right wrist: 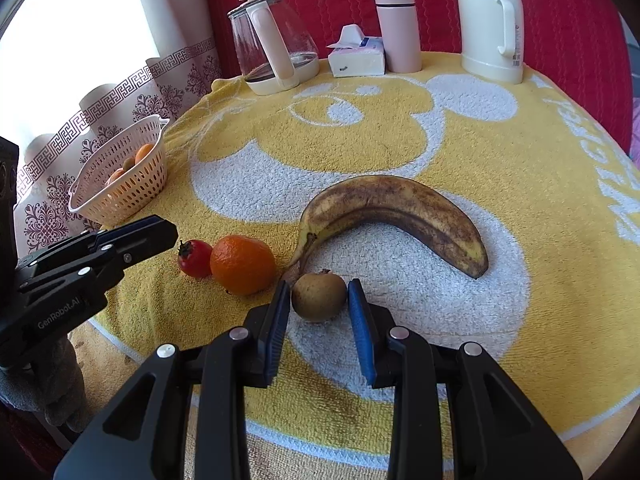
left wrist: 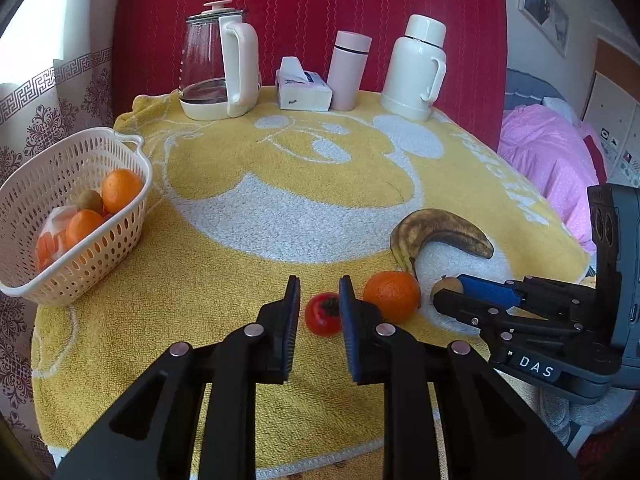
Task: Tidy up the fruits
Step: 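Grasp the large red tomato with the left tool while the right tool holds the kiwi, then carry the red tomato into the basket and open the left tool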
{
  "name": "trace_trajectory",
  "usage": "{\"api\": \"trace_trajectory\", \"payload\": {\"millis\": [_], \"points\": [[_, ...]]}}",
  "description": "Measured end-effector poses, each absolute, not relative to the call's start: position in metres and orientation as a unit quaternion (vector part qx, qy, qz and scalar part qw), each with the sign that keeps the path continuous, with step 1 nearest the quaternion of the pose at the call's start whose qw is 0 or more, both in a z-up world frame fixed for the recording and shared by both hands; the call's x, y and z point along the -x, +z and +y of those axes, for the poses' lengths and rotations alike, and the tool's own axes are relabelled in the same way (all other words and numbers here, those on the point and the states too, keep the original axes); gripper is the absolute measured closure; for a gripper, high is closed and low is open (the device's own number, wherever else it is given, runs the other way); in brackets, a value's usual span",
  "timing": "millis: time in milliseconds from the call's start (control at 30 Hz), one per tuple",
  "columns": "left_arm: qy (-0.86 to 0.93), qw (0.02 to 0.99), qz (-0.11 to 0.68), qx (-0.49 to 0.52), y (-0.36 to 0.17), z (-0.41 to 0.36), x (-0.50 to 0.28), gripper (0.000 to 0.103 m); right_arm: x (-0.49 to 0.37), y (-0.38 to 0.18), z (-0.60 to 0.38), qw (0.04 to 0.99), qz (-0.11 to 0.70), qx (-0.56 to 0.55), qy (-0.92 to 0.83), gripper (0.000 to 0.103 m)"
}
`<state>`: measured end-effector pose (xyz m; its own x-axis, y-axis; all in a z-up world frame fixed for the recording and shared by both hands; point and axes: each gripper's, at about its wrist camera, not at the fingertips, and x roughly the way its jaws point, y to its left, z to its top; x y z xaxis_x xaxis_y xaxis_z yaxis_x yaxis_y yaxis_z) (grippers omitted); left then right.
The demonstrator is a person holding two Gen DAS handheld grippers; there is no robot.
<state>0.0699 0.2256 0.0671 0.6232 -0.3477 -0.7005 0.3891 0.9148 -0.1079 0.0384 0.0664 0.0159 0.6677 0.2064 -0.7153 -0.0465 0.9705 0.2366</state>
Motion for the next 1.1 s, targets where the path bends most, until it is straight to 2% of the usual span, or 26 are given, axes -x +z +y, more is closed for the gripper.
{"api": "trace_trajectory", "payload": {"millis": [133,267,467,633,700,1100], "points": [[-0.203,0.902,0.38,-0.014,0.073,0.236,-0.072,0.082,-0.04,0.016,0.066,0.906,0.404,-0.1,0.07,0.072],[-0.209,0.891,0.402,-0.002,0.063,0.237,-0.075,0.072,-0.04,0.015,0.065,0.906,0.405,-0.1,0.071,0.072],[-0.235,0.877,0.418,-0.023,0.048,0.218,-0.071,0.068,-0.04,0.014,0.065,0.905,0.406,-0.102,0.072,0.072],[-0.224,0.869,0.438,-0.044,0.035,0.209,-0.075,0.068,-0.04,0.014,0.066,0.905,0.406,-0.1,0.073,0.072],[-0.22,0.868,0.444,-0.041,0.031,0.211,-0.077,0.075,-0.04,0.014,0.066,0.906,0.406,-0.099,0.073,0.072],[-0.189,0.898,0.396,-0.023,0.063,0.234,-0.074,0.075,-0.036,0.019,0.064,0.911,0.392,-0.101,0.074,0.072]]}}
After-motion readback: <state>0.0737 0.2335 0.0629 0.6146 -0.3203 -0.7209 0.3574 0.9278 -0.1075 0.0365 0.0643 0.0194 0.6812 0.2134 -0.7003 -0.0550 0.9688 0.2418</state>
